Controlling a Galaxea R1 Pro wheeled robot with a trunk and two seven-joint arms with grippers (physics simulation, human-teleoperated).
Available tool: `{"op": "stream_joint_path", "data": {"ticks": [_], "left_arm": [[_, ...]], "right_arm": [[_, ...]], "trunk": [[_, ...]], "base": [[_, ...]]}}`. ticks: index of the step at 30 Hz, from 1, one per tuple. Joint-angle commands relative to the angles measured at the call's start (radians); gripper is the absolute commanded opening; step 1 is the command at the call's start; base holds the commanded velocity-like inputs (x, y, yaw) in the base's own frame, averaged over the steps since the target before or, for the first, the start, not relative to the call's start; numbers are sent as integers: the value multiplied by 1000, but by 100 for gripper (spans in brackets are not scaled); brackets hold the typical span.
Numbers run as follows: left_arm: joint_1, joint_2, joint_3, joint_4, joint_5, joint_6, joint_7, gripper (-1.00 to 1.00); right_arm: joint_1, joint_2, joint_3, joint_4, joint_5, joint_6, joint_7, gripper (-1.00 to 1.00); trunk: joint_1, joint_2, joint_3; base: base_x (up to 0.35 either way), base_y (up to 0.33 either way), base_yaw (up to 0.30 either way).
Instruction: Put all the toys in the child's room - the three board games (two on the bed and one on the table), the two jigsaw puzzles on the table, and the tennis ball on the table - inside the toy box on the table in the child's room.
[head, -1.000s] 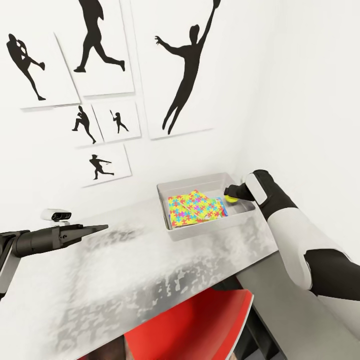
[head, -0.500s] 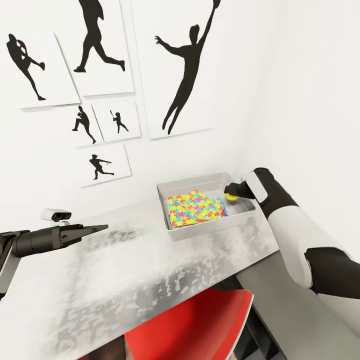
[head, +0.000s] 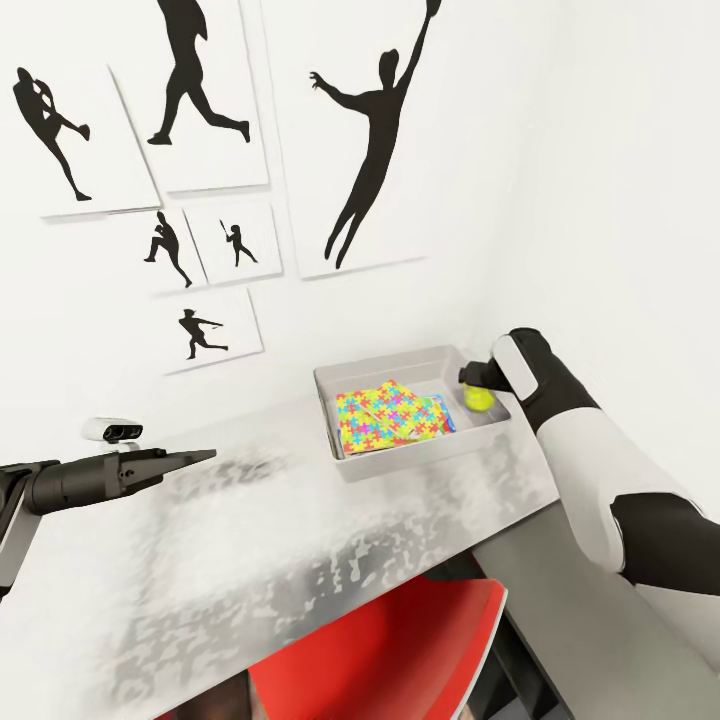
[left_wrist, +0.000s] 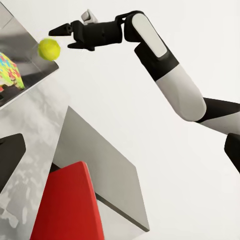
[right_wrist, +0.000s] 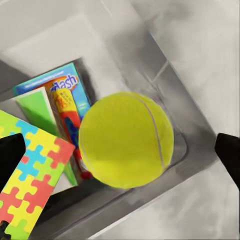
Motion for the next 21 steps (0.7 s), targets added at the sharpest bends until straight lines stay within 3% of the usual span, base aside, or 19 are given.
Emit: {"op": "stream_joint_path", "data": {"ticks": [1,21], "left_arm": [[-1,0,0,0,0,11,-4,100],[-1,0,0,0,0,11,-4,100]], "right_arm": [[-1,-1,7,1,-11,3,-12,100],[1,-3,7,3,-17,3,-15,100]], "trunk": [[1,-2,-2],[1,-2,-2]], "base": [[0,0,0],[0,0,0]]}}
